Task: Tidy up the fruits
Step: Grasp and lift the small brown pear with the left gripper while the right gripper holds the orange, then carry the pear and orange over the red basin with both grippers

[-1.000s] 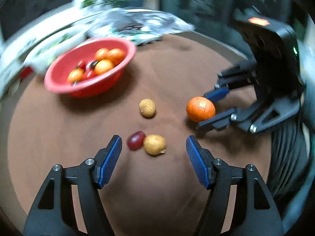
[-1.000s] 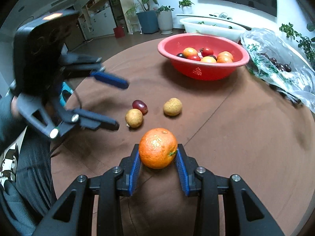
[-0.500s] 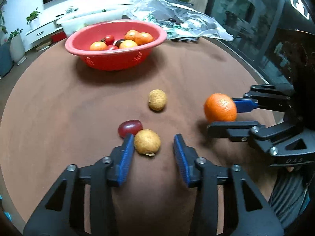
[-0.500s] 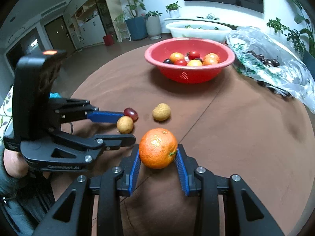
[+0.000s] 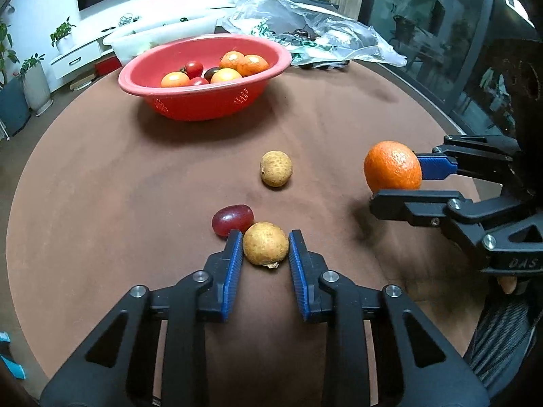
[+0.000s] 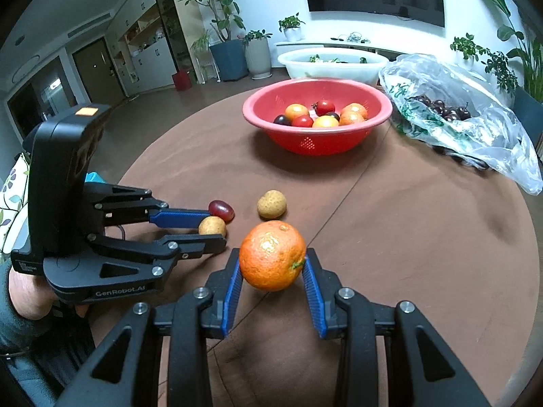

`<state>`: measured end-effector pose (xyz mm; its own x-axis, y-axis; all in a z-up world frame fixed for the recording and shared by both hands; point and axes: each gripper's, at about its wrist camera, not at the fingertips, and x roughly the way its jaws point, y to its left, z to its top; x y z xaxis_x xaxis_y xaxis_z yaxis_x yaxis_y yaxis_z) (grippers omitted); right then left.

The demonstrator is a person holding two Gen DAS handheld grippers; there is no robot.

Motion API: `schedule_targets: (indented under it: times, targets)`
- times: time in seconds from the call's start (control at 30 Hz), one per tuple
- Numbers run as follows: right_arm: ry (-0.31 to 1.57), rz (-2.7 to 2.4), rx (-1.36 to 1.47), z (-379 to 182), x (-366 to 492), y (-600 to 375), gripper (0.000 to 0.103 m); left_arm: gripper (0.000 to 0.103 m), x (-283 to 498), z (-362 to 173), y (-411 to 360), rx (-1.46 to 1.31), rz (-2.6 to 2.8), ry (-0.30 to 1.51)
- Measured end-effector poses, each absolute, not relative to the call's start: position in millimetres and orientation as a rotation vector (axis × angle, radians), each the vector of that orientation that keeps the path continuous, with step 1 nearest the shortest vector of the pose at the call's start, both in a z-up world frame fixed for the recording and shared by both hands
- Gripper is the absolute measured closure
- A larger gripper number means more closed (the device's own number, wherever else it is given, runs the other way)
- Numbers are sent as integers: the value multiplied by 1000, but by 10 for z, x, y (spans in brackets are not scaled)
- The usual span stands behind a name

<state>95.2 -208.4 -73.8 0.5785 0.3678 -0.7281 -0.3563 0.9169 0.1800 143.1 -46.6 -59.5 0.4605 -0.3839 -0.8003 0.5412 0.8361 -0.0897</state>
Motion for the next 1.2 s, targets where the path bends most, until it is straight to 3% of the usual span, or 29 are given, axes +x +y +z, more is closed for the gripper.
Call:
schedule_targets:
  times: [0.47, 0.97, 1.2]
  targets:
    - [851, 382, 86, -689, 978, -2227, 65, 77, 1379, -268, -135, 91, -588, 872]
    - [704, 209, 104, 328, 1833, -2733, 65, 77, 2518, 485, 26, 116, -554, 749]
    - [773, 257, 91, 202, 2572, -2343, 65, 77, 3097, 366, -360, 169, -583, 794]
